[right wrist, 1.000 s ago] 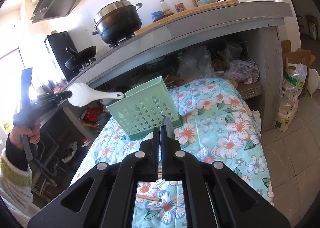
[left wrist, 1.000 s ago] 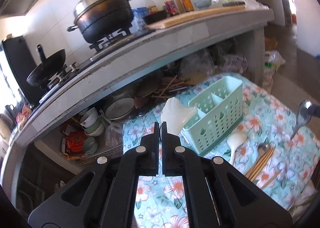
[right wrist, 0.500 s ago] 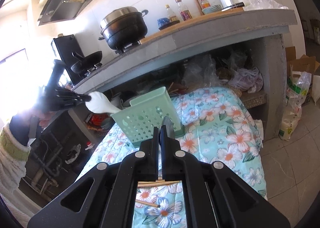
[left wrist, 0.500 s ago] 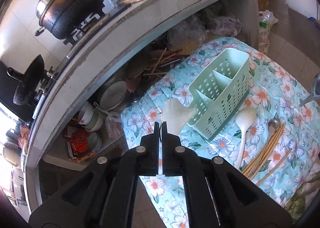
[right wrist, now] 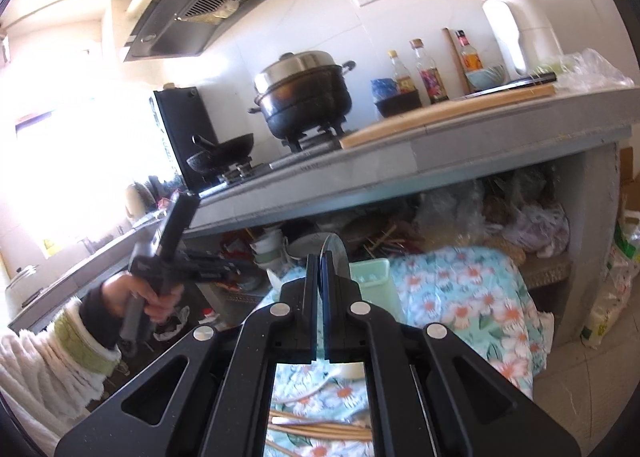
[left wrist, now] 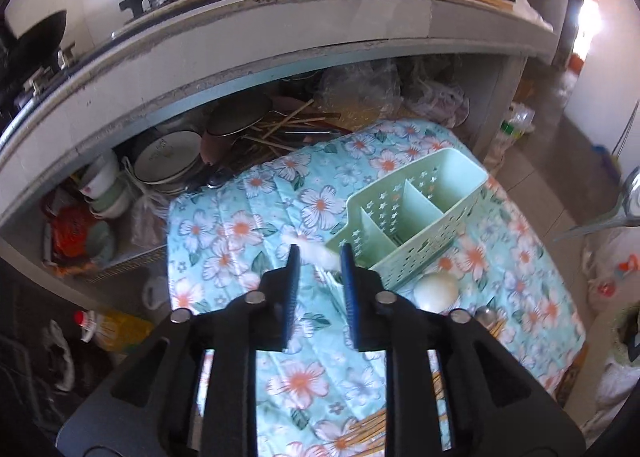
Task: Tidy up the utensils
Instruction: 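Lower the white spoon into the green holder and open the left gripper, then lower the silver spoon into the green holder and open the right gripper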
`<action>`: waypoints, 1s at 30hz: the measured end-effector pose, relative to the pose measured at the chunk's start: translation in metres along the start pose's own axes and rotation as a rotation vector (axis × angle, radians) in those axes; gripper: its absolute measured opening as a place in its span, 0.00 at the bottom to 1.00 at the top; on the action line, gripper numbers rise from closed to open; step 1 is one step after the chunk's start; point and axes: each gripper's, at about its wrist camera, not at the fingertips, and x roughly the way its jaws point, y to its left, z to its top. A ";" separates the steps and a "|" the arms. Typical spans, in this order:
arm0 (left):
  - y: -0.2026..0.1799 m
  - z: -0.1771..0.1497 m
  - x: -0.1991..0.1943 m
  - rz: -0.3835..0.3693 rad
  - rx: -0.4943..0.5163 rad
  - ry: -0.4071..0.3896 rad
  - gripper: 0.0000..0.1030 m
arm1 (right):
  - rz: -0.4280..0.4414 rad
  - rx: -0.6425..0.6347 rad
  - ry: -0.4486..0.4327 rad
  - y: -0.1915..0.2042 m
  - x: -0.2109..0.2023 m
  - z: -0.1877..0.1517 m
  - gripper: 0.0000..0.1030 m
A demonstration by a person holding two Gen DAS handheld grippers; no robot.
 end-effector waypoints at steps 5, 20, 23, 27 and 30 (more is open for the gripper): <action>0.015 -0.007 0.003 -0.078 -0.107 -0.047 0.25 | 0.084 0.012 -0.033 0.007 0.021 0.032 0.02; 0.041 -0.068 -0.030 -0.049 -0.283 -0.267 0.53 | 0.217 0.145 0.006 -0.013 0.142 0.065 0.02; 0.043 -0.082 -0.028 -0.055 -0.291 -0.259 0.55 | 0.190 0.172 0.064 -0.028 0.165 0.044 0.02; 0.040 -0.095 -0.020 -0.036 -0.269 -0.227 0.55 | 0.116 0.190 0.139 -0.046 0.184 0.012 0.02; 0.039 -0.101 -0.015 -0.046 -0.269 -0.214 0.56 | 0.073 0.197 0.176 -0.054 0.189 -0.006 0.02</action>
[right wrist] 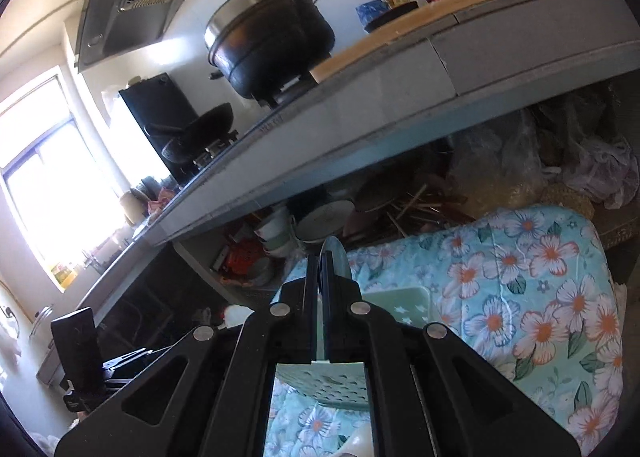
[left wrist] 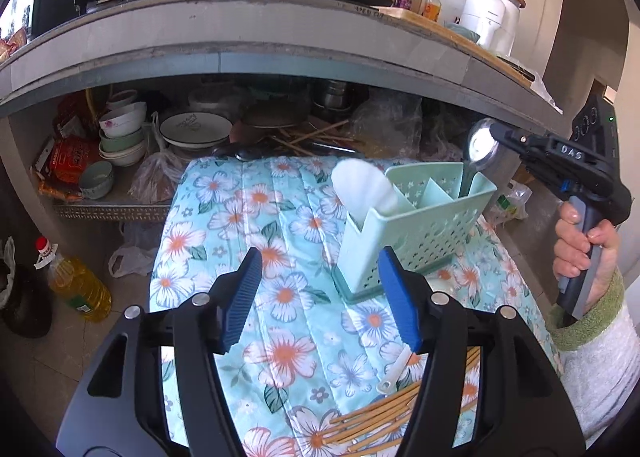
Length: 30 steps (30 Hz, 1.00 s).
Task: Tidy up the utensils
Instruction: 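Lower the silver spoon into the green holder and open the right gripper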
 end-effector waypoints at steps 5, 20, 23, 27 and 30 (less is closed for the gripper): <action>0.000 -0.007 0.004 -0.011 -0.010 0.009 0.56 | -0.058 -0.014 0.053 -0.004 0.006 -0.017 0.03; -0.010 -0.018 -0.004 -0.017 -0.001 -0.019 0.57 | -0.083 -0.023 -0.006 0.006 -0.046 -0.020 0.10; -0.011 -0.024 -0.005 -0.020 0.003 -0.027 0.57 | -0.091 -0.026 -0.019 0.006 -0.070 -0.032 0.20; -0.014 -0.032 -0.001 -0.044 0.008 -0.001 0.58 | -0.117 -0.010 0.020 0.000 -0.093 -0.058 0.39; -0.021 -0.041 0.001 -0.055 0.028 0.015 0.59 | -0.148 0.021 0.068 -0.009 -0.100 -0.080 0.43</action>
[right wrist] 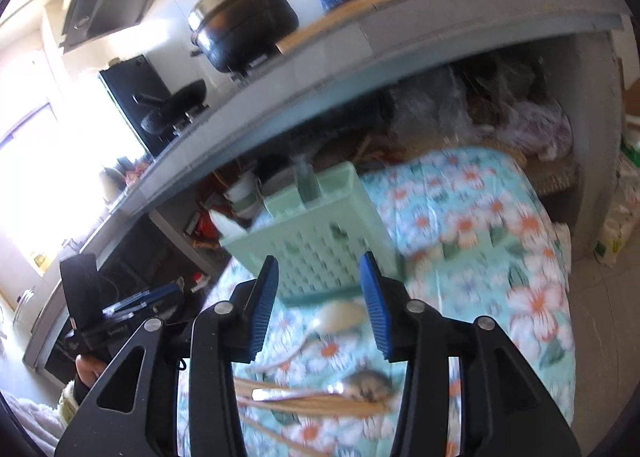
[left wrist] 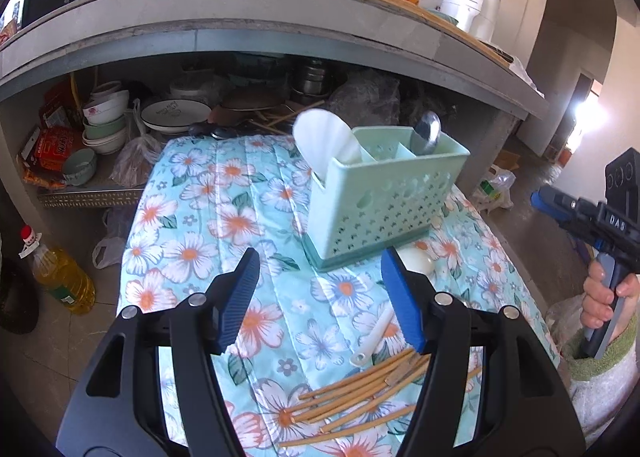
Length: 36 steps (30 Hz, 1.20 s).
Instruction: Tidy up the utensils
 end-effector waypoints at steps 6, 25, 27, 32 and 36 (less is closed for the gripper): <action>-0.021 -0.016 0.013 -0.027 0.042 0.048 0.65 | -0.090 0.074 0.142 -0.019 0.010 -0.052 0.44; -0.055 -0.045 0.067 0.018 0.089 0.156 0.67 | 0.132 0.436 0.288 -0.066 0.074 -0.047 0.48; -0.051 -0.047 0.066 0.036 0.075 0.155 0.67 | 0.157 0.511 0.338 -0.073 0.097 -0.046 0.48; -0.043 -0.052 0.054 0.065 0.075 0.132 0.67 | 0.183 0.675 0.424 -0.085 0.147 -0.052 0.47; -0.041 -0.055 0.043 0.089 0.105 0.096 0.67 | 0.201 0.765 0.428 -0.091 0.165 -0.056 0.37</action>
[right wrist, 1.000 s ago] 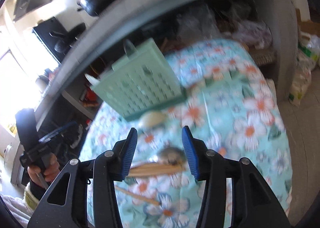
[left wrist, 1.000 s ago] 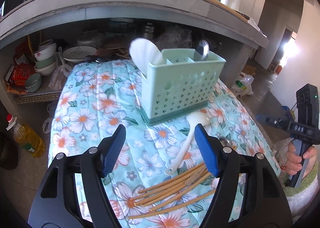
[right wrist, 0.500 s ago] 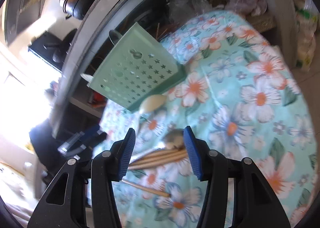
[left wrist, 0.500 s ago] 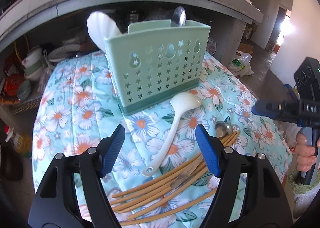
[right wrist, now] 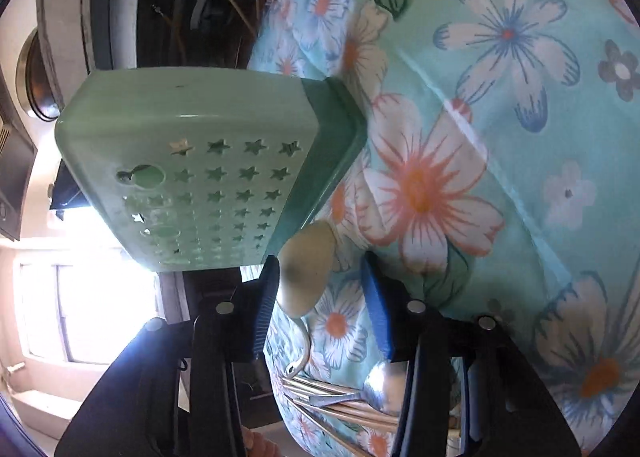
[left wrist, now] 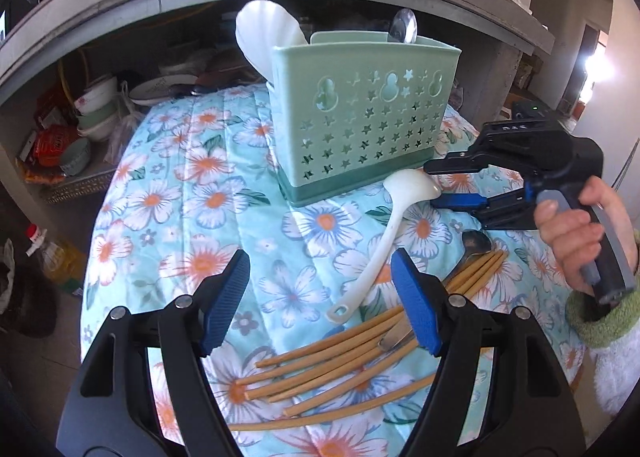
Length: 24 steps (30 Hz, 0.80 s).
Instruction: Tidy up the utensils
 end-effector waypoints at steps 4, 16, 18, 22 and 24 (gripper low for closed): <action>-0.001 -0.002 -0.006 0.002 0.026 -0.019 0.67 | 0.057 0.056 0.010 -0.004 0.007 0.002 0.27; -0.012 -0.002 -0.020 -0.022 0.052 -0.076 0.67 | 0.286 0.143 0.008 -0.014 0.007 0.002 0.11; -0.014 -0.002 -0.022 -0.029 0.056 -0.085 0.67 | 0.355 0.151 -0.002 -0.014 0.003 -0.002 0.08; -0.025 -0.002 -0.025 -0.058 0.083 -0.094 0.67 | 0.501 0.149 -0.056 -0.011 -0.024 -0.008 0.03; -0.033 -0.002 -0.026 -0.079 0.109 -0.102 0.67 | 0.545 0.132 -0.098 -0.008 -0.043 -0.010 0.03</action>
